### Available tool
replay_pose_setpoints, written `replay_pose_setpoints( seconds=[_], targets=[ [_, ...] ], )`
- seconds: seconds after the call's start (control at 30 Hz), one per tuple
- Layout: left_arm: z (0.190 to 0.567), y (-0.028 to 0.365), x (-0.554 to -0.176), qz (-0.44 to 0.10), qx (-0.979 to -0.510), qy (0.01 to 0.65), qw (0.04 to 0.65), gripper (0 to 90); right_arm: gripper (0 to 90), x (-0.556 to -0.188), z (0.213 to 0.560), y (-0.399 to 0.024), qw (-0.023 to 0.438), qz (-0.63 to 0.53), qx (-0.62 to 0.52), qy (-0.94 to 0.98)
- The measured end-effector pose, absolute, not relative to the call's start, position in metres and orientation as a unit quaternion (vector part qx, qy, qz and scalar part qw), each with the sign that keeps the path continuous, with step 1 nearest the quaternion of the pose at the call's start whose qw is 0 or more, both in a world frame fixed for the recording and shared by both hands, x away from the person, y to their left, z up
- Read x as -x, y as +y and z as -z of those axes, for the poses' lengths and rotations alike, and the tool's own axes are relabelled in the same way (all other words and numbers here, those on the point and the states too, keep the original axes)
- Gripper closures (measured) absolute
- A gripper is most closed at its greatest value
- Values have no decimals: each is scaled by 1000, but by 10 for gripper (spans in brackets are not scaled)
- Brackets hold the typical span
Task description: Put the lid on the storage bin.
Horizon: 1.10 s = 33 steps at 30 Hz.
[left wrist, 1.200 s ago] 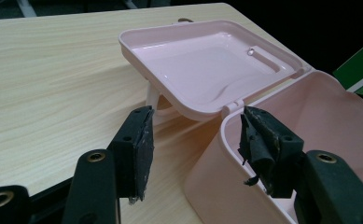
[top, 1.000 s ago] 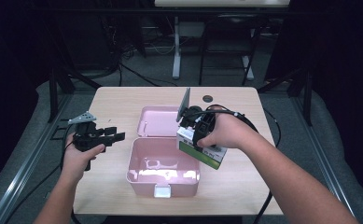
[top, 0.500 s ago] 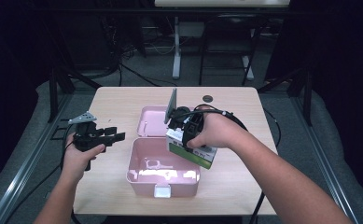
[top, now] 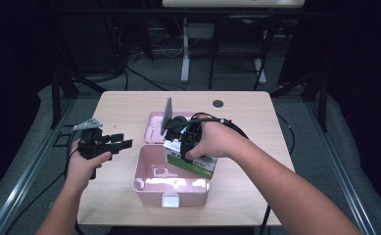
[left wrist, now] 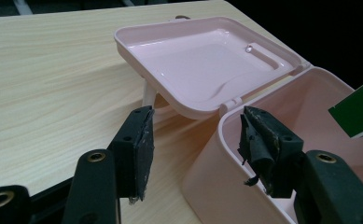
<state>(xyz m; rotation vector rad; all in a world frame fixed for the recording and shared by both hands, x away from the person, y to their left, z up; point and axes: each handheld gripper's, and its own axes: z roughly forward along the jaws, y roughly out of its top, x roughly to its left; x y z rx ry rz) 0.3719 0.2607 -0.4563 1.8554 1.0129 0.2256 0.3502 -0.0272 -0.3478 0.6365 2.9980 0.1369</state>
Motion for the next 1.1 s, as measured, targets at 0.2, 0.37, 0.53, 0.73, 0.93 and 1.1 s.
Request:
replay_pose_setpoints(
  seconds=[0.2,0.37,0.53,0.73,0.93,1.1],
  targets=[
    [456,261,-372,-93,-761,417,488,449,616,-347,350,-20,36,-41,-194,979],
    [456,261,-372,-92,-761,417,488,448,616,-342,355,-13,37,-33,-165,985],
    [456,262,-372,-92,-761,416,489,448,615,-337,359,-11,37,-29,-124,991],
    [456,261,-372,-93,-761,417,489,448,615,-333,360,-10,33,-30,-104,994],
    [457,259,-372,-86,-763,414,489,474,615,-325,364,-5,25,-23,-78,996],
    [457,259,-372,-85,-764,413,489,474,615,-324,370,-2,15,-26,-72,997]
  ],
)
